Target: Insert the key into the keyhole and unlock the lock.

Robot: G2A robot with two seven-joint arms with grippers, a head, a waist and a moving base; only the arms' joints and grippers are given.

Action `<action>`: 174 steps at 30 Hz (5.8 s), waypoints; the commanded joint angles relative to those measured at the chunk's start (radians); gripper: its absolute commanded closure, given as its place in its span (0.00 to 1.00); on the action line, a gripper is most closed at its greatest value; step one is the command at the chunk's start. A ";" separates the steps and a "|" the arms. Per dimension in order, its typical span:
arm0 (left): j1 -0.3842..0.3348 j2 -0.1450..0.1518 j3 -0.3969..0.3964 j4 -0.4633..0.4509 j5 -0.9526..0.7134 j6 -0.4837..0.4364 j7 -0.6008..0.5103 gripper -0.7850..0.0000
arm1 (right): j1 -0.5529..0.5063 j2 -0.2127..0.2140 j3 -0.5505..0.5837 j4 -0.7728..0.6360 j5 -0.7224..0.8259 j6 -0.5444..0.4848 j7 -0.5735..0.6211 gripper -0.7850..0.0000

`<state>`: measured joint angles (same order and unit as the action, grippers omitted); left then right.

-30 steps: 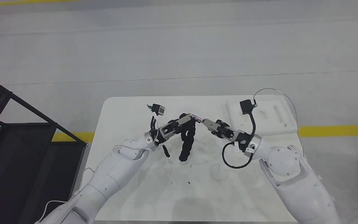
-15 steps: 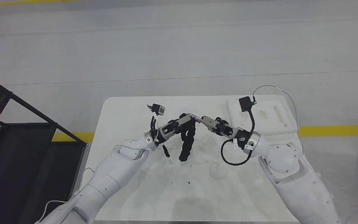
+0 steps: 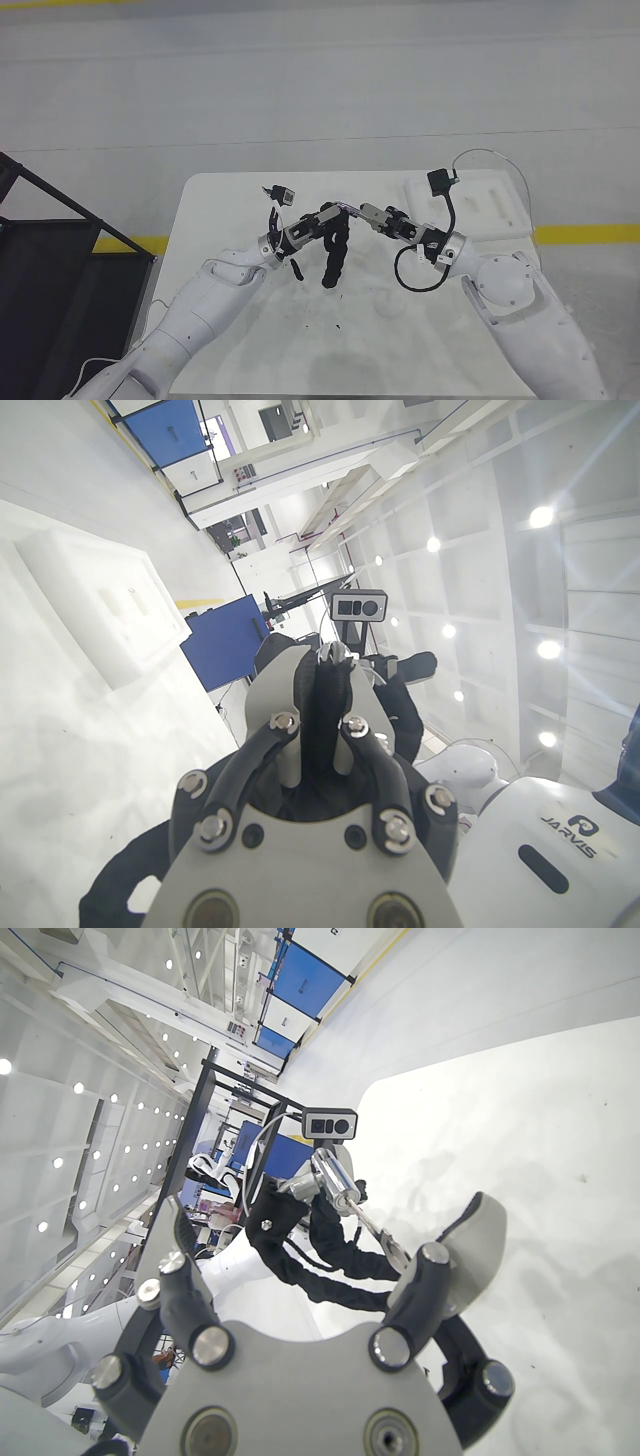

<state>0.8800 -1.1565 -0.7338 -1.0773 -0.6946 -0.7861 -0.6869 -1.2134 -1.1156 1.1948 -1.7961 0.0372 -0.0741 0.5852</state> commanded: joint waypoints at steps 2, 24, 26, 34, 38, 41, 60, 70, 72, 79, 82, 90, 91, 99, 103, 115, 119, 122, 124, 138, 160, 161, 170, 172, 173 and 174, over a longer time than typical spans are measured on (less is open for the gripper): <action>0.000 0.000 0.000 0.000 0.000 0.000 0.000 1.00 | -0.002 0.000 0.003 -0.005 -0.001 0.001 0.003 0.00; 0.000 0.000 0.000 0.000 0.000 0.000 0.000 1.00 | -0.001 -0.002 0.015 -0.027 -0.011 0.035 0.025 0.00; 0.000 0.000 0.000 0.000 0.000 0.000 0.000 1.00 | 0.004 -0.002 0.013 -0.025 -0.013 0.037 0.025 0.00; 0.000 0.000 0.000 0.000 0.000 0.000 0.000 1.00 | 0.024 -0.006 0.006 -0.009 -0.014 0.042 0.024 0.00; 0.000 0.000 0.000 0.000 0.000 0.000 0.000 1.00 | 0.034 -0.009 -0.001 0.000 -0.010 0.040 0.023 0.00; 0.000 0.000 0.000 0.000 0.000 0.000 0.000 1.00 | 0.042 -0.012 -0.008 0.005 -0.004 0.040 0.022 0.00; 0.000 0.000 0.000 0.000 0.000 0.000 0.000 1.00 | 0.021 -0.016 0.007 0.020 0.011 0.032 -0.009 0.00; 0.000 0.000 0.000 0.000 0.000 0.000 0.000 1.00 | -0.102 0.002 0.131 0.033 0.057 -0.078 0.005 0.00; 0.000 0.000 0.000 0.000 0.000 0.000 0.000 1.00 | -0.107 0.007 0.148 0.056 0.031 -0.167 0.040 0.00; 0.000 0.000 0.000 0.000 0.000 0.000 0.000 1.00 | -0.113 0.011 0.173 0.114 0.024 -0.347 0.038 0.00; 0.000 0.000 0.000 0.000 0.000 0.000 0.000 1.00 | -0.113 0.011 0.173 0.114 0.024 -0.347 0.038 0.00; 0.022 0.002 -0.036 -0.044 0.096 -0.067 -0.002 1.00 | -0.113 0.011 0.173 0.114 0.024 -0.347 0.038 0.00; 0.024 0.004 -0.046 -0.049 0.108 -0.084 -0.005 1.00 | -0.113 0.011 0.173 0.114 0.024 -0.347 0.038 0.00; 0.063 0.026 -0.146 -0.081 0.278 -0.197 0.040 1.00 | -0.113 0.011 0.173 0.114 0.024 -0.347 0.038 0.00; 0.089 0.029 -0.190 -0.097 0.313 -0.226 0.116 1.00 | -0.113 0.011 0.173 0.114 0.024 -0.347 0.038 0.00; 0.089 0.011 -0.194 -0.095 0.279 -0.164 0.175 1.00 | -0.100 0.012 0.179 0.095 -0.158 -0.407 -0.031 0.00; 0.089 0.011 -0.194 -0.095 0.279 -0.164 0.175 1.00 | -0.075 0.008 0.172 0.081 -0.413 -0.556 -0.192 0.00; 0.089 0.011 -0.194 -0.095 0.279 -0.164 0.175 1.00 | -0.049 0.005 0.174 0.075 -0.647 -0.648 -0.323 0.00; 0.089 0.011 -0.194 -0.095 0.279 -0.164 0.175 1.00 | -0.034 0.003 0.166 0.072 -0.855 -0.678 -0.421 0.00; 0.089 0.011 -0.194 -0.095 0.279 -0.164 0.175 1.00 | -0.005 -0.004 0.119 0.096 -1.225 -0.657 -0.651 0.00; 0.089 0.011 -0.194 -0.095 0.279 -0.164 0.175 1.00 | 0.152 0.011 0.086 0.266 -1.473 -0.911 -0.866 0.00; 0.089 0.011 -0.194 -0.095 0.279 -0.164 0.175 1.00 | 0.171 0.013 0.075 0.282 -1.466 -0.938 -0.871 0.00; 0.089 0.011 -0.194 -0.095 0.279 -0.164 0.175 1.00 | 0.321 0.053 -0.139 0.426 -1.212 -0.938 -0.840 0.00; 0.089 0.011 -0.194 -0.095 0.279 -0.164 0.175 1.00 | 0.358 0.059 -0.195 0.463 -1.126 -0.938 -0.824 0.00; 0.089 0.011 -0.194 -0.095 0.279 -0.164 0.175 1.00 | 0.378 0.061 -0.222 0.481 -1.083 -0.938 -0.812 0.00; 0.089 0.011 -0.194 -0.095 0.279 -0.164 0.175 1.00 | 0.397 0.063 -0.252 0.496 -1.042 -0.938 -0.797 0.00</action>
<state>0.9692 -1.1451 -0.9276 -1.1721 -0.4152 -0.9497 -0.5122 -0.8393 -1.0542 0.9777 -1.3183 -1.0624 -1.0123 -0.2282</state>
